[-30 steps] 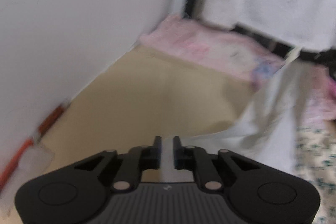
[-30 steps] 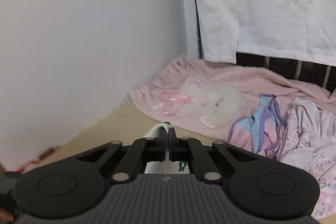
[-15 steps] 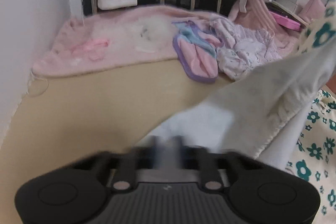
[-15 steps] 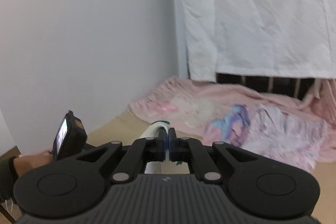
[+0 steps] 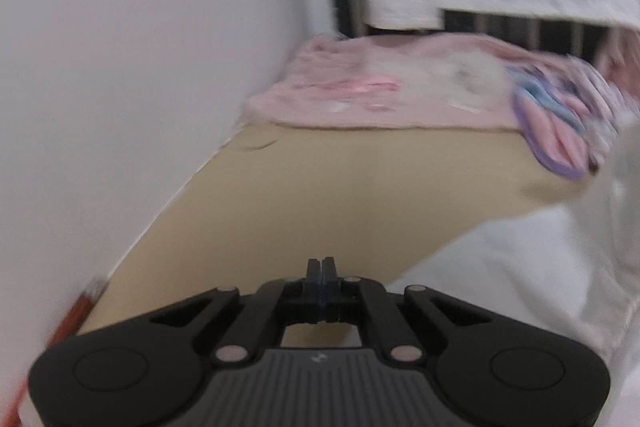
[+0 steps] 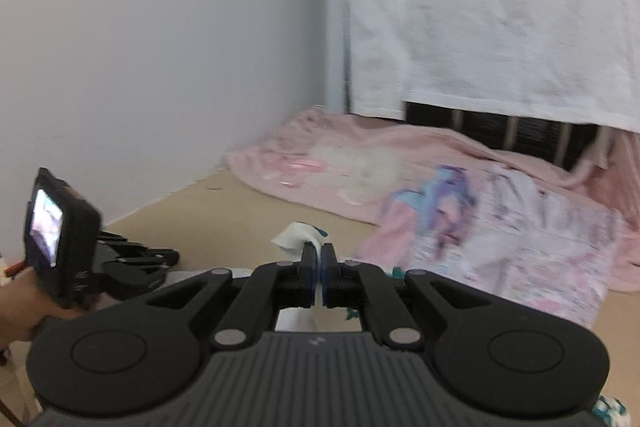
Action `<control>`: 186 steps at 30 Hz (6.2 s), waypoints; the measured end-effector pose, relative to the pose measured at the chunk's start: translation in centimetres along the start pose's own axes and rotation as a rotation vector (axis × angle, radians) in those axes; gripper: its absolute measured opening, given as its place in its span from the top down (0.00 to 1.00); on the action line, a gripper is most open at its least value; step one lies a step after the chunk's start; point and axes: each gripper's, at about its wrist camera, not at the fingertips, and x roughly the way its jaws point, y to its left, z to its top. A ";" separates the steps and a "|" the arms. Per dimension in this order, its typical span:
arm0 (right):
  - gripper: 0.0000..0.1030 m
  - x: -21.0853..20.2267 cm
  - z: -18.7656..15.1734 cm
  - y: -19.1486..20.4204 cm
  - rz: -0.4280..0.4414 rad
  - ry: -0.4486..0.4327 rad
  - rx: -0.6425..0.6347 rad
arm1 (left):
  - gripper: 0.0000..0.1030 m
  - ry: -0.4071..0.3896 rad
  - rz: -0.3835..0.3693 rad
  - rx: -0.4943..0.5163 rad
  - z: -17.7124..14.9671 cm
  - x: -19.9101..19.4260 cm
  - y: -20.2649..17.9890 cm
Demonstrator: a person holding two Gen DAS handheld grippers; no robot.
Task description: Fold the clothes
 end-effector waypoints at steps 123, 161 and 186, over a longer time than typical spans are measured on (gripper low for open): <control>0.98 8.3 -5.4 11.0 0.313 0.187 -0.579 | 0.51 0.127 -0.343 -0.480 0.1 -6.4 9.0; 0.99 9.4 -6.7 9.5 0.070 0.134 -0.739 | 0.37 0.341 -0.583 -1.050 -2.1 -3.0 8.5; 0.52 3.1 -4.0 -6.1 -0.182 0.108 -0.071 | 0.92 0.288 -0.439 -0.544 0.8 1.2 -2.0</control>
